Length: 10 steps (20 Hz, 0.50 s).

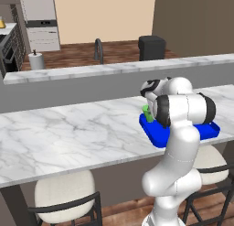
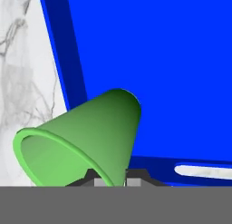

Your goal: There is a tray on the dining counter. Grab the cup, mug, and pitcher and place them on the tray. The pitcher may be placed next to the tray if it cannot fit the tray.

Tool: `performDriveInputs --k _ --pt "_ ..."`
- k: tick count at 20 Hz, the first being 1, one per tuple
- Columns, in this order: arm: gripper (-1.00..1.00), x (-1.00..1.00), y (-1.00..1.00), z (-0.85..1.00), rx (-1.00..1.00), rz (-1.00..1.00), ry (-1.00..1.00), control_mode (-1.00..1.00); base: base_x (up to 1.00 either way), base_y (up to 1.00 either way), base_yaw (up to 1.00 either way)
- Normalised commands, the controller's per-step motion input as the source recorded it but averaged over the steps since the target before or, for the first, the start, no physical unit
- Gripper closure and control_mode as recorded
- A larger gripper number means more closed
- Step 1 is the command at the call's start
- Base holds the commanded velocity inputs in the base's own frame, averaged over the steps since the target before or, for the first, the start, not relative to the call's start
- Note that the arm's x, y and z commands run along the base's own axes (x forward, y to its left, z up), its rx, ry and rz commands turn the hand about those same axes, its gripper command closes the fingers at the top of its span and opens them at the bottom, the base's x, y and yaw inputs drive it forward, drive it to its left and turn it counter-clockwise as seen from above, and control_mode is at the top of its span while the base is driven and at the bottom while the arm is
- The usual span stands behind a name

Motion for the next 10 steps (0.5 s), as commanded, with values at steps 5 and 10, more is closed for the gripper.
performDriveInputs --k 5,10 --pt "1.0 0.0 0.0 0.0 0.07 0.0 0.0 -1.0 0.0 0.0 0.0" --pt "1.0 -0.03 0.0 0.0 0.07 0.0 0.0 -1.0 0.0 0.0 0.0"
